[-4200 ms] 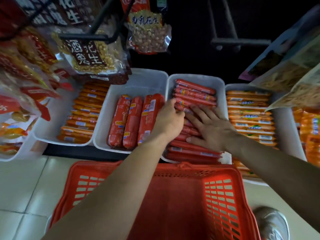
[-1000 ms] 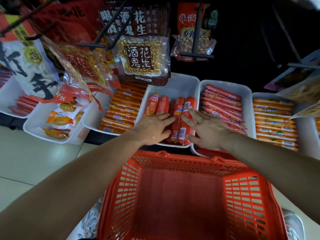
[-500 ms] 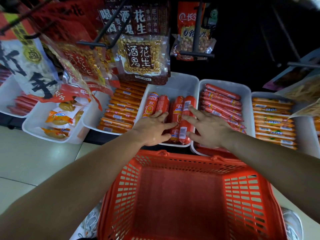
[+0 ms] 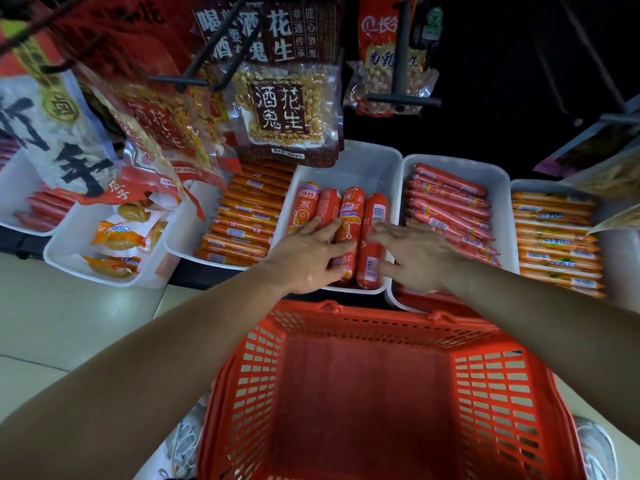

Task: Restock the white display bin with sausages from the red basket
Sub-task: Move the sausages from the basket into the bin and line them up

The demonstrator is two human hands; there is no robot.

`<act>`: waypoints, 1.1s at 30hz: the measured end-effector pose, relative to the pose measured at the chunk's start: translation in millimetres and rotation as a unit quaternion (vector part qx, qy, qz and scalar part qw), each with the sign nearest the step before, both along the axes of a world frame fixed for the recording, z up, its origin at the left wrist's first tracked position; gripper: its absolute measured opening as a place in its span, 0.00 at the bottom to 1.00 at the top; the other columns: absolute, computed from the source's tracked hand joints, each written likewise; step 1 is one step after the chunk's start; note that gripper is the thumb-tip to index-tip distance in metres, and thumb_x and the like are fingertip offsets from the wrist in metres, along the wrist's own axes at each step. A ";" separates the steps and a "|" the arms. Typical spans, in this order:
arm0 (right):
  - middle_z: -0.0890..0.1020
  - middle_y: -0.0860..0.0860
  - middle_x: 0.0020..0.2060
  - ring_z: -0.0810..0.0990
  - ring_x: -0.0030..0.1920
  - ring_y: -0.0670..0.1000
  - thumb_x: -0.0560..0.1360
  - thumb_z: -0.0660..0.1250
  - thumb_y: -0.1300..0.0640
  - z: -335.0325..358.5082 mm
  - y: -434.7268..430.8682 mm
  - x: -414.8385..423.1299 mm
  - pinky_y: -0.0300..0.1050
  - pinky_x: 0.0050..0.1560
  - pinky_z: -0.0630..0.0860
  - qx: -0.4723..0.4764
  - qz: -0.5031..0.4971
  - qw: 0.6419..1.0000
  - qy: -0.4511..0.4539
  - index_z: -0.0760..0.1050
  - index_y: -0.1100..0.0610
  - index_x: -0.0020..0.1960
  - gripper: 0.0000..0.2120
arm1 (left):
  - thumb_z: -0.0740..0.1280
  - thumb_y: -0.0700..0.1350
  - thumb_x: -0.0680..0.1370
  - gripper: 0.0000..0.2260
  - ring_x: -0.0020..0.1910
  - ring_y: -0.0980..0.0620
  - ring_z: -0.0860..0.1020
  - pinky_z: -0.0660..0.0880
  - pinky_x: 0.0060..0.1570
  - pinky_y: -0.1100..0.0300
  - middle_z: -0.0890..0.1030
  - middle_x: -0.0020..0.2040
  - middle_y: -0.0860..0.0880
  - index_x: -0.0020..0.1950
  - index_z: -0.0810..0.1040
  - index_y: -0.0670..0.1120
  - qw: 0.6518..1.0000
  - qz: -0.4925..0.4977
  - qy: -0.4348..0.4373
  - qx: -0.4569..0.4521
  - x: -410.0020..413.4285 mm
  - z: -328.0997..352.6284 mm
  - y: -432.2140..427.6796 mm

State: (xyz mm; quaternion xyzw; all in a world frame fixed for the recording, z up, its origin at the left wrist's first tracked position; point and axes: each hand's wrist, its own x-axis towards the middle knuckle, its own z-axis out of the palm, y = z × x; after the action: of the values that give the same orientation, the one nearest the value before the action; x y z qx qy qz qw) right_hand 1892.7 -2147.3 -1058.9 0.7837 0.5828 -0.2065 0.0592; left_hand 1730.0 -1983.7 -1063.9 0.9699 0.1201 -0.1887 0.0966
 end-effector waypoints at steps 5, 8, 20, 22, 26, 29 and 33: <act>0.70 0.52 0.71 0.69 0.69 0.56 0.79 0.58 0.41 11.0 35.2 15.0 0.52 0.68 0.67 0.045 -0.011 0.998 -0.037 0.64 0.50 0.75 0.27 | 0.58 0.59 0.81 0.21 0.77 0.50 0.62 0.66 0.72 0.49 0.63 0.79 0.54 0.75 0.70 0.59 0.992 0.064 -0.101 -0.027 -3.6 -0.8 16.8; 0.54 0.53 0.80 0.59 0.77 0.59 0.78 0.57 0.36 2.0 70.8 19.4 0.54 0.74 0.61 0.019 -0.067 0.998 -0.008 0.52 0.49 0.81 0.36 | 0.61 0.56 0.81 0.25 0.75 0.50 0.64 0.67 0.71 0.52 0.65 0.78 0.51 0.77 0.67 0.51 0.977 0.148 -0.152 0.009 -12.6 -2.7 35.2; 0.64 0.54 0.76 0.64 0.74 0.59 0.75 0.56 0.30 -19.8 122.9 9.2 0.60 0.72 0.62 0.056 -0.189 0.980 0.030 0.59 0.50 0.78 0.38 | 0.63 0.49 0.81 0.26 0.77 0.54 0.61 0.59 0.75 0.57 0.61 0.80 0.55 0.79 0.62 0.52 0.925 0.294 -0.178 -0.162 -32.5 -19.1 46.4; 0.66 0.53 0.76 0.66 0.74 0.59 0.74 0.55 0.29 -21.9 141.7 1.4 0.61 0.71 0.62 0.053 -0.174 0.982 0.047 0.58 0.48 0.78 0.38 | 0.63 0.48 0.81 0.25 0.77 0.55 0.62 0.58 0.76 0.58 0.63 0.79 0.54 0.78 0.65 0.51 0.914 0.310 -0.185 -0.187 -33.1 -19.9 51.2; 0.77 0.53 0.66 0.75 0.65 0.58 0.72 0.52 0.27 -30.6 166.9 -10.3 0.58 0.64 0.68 0.037 -0.209 0.975 0.072 0.68 0.46 0.71 0.35 | 0.64 0.44 0.81 0.25 0.78 0.56 0.60 0.56 0.77 0.57 0.62 0.79 0.55 0.78 0.65 0.51 0.900 0.319 -0.182 -0.234 -35.2 -22.3 56.9; 0.80 0.53 0.62 0.77 0.63 0.58 0.71 0.53 0.27 -31.4 171.1 -7.3 0.58 0.63 0.69 0.043 -0.214 0.974 0.067 0.71 0.46 0.66 0.33 | 0.64 0.45 0.81 0.27 0.78 0.58 0.57 0.55 0.77 0.61 0.59 0.80 0.58 0.79 0.62 0.52 0.904 0.308 -0.171 -0.242 -36.9 -24.2 56.8; 0.79 0.52 0.64 0.76 0.64 0.58 0.70 0.53 0.25 -32.3 171.5 -2.4 0.58 0.65 0.69 0.039 -0.194 0.978 0.071 0.71 0.45 0.68 0.35 | 0.63 0.47 0.82 0.27 0.78 0.58 0.57 0.55 0.75 0.62 0.56 0.81 0.58 0.80 0.60 0.53 0.910 0.301 -0.161 -0.235 -37.3 -24.9 56.9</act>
State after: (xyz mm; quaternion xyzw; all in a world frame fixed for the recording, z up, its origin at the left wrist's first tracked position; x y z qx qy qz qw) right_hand 1890.3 -1975.8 -1091.2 0.8668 0.4302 -0.2464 -0.0544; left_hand 1692.6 -1926.8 -1088.8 0.8543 0.3414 -0.0149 0.3917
